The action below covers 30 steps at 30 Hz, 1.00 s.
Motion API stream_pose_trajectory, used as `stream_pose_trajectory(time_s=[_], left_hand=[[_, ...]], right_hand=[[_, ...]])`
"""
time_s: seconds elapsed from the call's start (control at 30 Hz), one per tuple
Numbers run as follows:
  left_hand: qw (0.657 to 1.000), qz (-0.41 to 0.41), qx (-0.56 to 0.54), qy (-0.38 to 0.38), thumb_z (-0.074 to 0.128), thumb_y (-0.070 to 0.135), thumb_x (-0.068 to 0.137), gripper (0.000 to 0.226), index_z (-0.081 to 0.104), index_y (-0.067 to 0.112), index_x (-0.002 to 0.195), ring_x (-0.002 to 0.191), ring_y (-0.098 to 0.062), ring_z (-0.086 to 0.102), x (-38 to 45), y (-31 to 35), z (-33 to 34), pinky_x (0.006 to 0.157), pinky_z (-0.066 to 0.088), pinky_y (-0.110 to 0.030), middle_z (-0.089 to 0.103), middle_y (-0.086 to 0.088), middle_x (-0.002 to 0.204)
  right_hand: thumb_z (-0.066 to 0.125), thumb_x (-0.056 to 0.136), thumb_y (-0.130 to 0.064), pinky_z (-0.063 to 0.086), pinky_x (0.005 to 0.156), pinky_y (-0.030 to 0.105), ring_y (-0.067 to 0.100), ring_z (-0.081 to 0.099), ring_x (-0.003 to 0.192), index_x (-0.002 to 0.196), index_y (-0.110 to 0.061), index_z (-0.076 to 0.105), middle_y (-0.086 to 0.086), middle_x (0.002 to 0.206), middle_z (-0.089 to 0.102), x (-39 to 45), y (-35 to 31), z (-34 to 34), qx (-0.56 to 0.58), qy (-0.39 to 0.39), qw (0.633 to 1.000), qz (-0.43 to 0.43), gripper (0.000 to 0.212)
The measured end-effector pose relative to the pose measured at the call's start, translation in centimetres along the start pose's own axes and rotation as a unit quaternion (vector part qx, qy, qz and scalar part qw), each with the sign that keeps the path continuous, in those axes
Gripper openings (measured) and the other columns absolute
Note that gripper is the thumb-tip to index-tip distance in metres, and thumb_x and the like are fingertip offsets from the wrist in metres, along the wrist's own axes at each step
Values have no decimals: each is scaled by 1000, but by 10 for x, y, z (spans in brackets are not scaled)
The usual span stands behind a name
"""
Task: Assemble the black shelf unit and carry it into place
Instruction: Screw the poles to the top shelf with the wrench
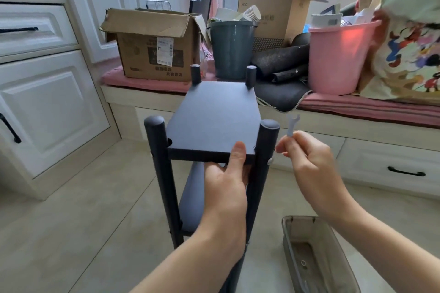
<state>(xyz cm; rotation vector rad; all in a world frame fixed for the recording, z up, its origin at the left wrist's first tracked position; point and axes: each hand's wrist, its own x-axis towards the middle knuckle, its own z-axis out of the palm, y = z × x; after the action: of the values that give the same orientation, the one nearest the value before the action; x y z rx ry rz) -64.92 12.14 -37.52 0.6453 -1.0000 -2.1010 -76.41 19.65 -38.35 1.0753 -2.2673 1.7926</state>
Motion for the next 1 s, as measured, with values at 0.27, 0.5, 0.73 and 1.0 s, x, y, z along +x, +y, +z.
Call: stream_pose_trajectory(time_s=[0.27,0.5,0.73,1.0], left_hand=[[995,-48,71,-54,57,32,102,11,64,24,105,103,-9,71,2,-29,29,88,49,-23,77,9,101],[954,65,238,-172,58,40,97,13,64,33,106,97,-3,72,-7,-11,-11,84,54,-20,77,17,95],[879,229,404,-107,63,30,98,10,70,27,91,75,-7,75,-15,28,-74,75,61,-32,77,13,81],[839,333,429,22,67,35,96,22,63,29,75,61,-19,71,0,61,-92,62,57,-37,69,6,64]], right_hand=[[43,97,-27,41,63,17,8,51,63,74,-15,55,-6,68,58,-17,-19,-29,32,79,993,-76,29],[48,96,-15,39,57,16,12,51,58,77,-13,60,-9,64,54,-43,-27,-14,-10,-41,986,-163,22],[52,95,-17,37,56,11,7,52,61,83,-19,65,-20,67,53,-58,-14,6,-73,-132,973,-174,18],[45,96,-28,43,57,42,29,53,61,74,-18,59,7,64,53,-58,-6,31,-74,-210,973,-59,27]])
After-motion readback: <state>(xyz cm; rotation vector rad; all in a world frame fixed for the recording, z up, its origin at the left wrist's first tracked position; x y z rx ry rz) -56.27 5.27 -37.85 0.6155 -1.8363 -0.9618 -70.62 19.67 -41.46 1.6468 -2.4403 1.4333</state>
